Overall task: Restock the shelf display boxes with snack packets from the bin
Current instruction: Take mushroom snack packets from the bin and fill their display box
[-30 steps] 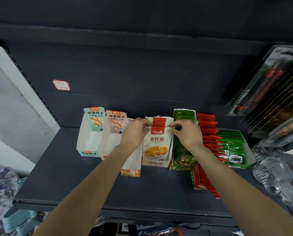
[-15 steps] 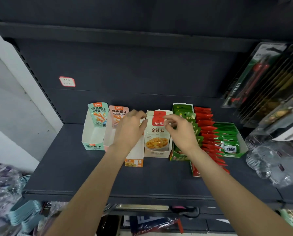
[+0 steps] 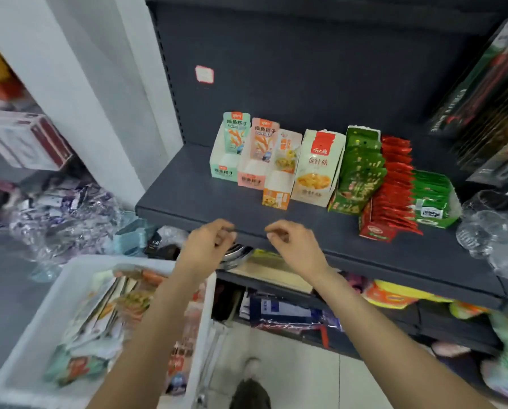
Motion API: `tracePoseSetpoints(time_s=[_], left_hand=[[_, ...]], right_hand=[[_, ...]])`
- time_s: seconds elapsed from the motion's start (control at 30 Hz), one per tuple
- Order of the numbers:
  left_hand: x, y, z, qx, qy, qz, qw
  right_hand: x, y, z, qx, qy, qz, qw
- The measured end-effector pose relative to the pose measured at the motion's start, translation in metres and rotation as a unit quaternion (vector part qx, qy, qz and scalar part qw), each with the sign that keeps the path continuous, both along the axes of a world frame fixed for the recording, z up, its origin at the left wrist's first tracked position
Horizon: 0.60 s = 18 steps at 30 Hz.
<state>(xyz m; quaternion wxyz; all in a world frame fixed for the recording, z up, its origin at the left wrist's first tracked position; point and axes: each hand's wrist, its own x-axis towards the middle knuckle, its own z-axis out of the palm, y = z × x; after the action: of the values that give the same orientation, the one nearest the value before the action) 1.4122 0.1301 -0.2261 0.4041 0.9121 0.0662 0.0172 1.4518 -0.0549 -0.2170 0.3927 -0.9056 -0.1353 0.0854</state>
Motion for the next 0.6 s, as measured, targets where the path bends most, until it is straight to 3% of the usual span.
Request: tracePoseSetpoints(time_s=[0.3,0.47,0.6], left_hand=[[-0.146,0.105,-0.043,-0.027,0.054,0.116,0.991],[-0.183,0.177,-0.065,-0.019,0.145,0.174,0.974],[-0.191,0.235,-0.076,-0.016,0.155,0.17,0.973]], right_hand=[[-0.094,0.108,-0.042,0.001,0.076,0.089,0.993],[-0.122,0.174,-0.061,-0.005,0.119,0.112,0.987],[-0.133,0.227,-0.075,-0.031,0.117,0.09,0.989]])
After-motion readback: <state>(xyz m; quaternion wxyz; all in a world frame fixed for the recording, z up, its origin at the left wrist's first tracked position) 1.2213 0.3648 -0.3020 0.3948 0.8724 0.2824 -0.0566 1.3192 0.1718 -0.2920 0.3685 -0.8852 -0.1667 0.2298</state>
